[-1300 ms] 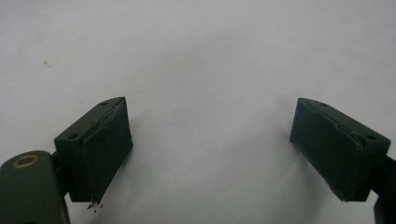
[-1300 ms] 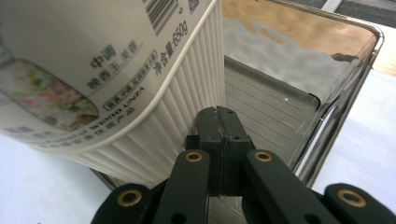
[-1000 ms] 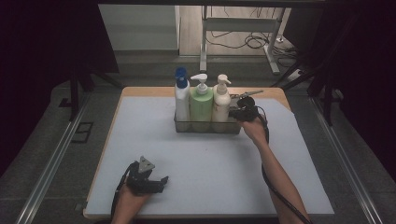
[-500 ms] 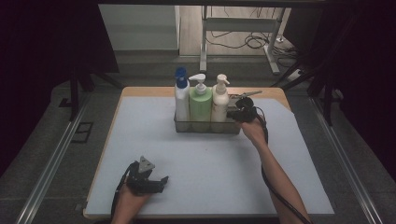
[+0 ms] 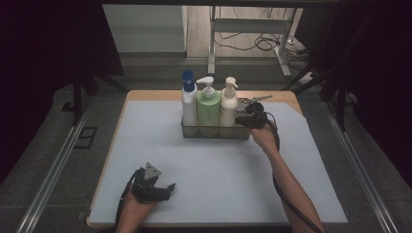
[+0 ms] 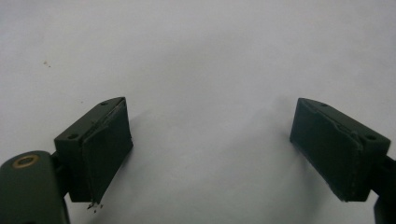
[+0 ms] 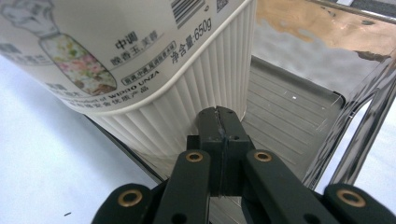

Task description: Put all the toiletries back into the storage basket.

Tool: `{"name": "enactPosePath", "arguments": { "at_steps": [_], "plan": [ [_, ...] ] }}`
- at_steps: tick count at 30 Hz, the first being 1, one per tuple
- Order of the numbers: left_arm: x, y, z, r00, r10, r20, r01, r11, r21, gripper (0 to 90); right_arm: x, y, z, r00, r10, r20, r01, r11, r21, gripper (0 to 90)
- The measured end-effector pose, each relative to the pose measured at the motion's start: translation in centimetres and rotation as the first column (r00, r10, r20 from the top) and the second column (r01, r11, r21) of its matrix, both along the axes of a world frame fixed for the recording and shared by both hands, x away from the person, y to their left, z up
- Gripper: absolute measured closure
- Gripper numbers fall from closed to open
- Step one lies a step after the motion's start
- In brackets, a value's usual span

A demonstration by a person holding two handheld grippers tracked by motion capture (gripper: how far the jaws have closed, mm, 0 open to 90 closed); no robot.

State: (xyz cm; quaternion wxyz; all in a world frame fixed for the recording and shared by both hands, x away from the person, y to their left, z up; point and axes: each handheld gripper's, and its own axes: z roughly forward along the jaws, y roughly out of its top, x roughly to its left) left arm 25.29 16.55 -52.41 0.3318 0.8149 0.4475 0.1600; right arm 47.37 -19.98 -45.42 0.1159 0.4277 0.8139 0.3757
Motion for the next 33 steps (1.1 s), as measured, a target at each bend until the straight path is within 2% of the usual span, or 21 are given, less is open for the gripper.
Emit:
{"name": "enactPosePath", "arguments": {
  "at_steps": [6,15,23,33],
  "plan": [
    [0.0,0.0,0.0,1.0,0.0,0.0,0.0,1.0,0.0,12.2,-0.1,0.0,0.0,1.0,-0.008,-0.002,0.008,1.0,0.002,89.4],
    [0.0,0.0,0.0,1.0,0.0,0.001,0.0,1.0,0.0,12.3,-0.4,-0.3,0.3,0.9997,-0.011,0.023,0.011,0.999,-0.032,79.8],
    [0.0,0.0,0.0,1.0,0.0,0.001,0.0,1.0,0.002,12.2,-0.6,-0.7,1.0,0.9992,-0.002,0.041,0.003,1.0,-0.023,73.0],
    [0.0,0.0,0.0,1.0,0.0,0.002,0.0,1.0,0.002,12.2,-1.2,-1.0,1.9,0.9979,-0.002,0.064,0.005,0.999,-0.047,60.4]
  ]
}}
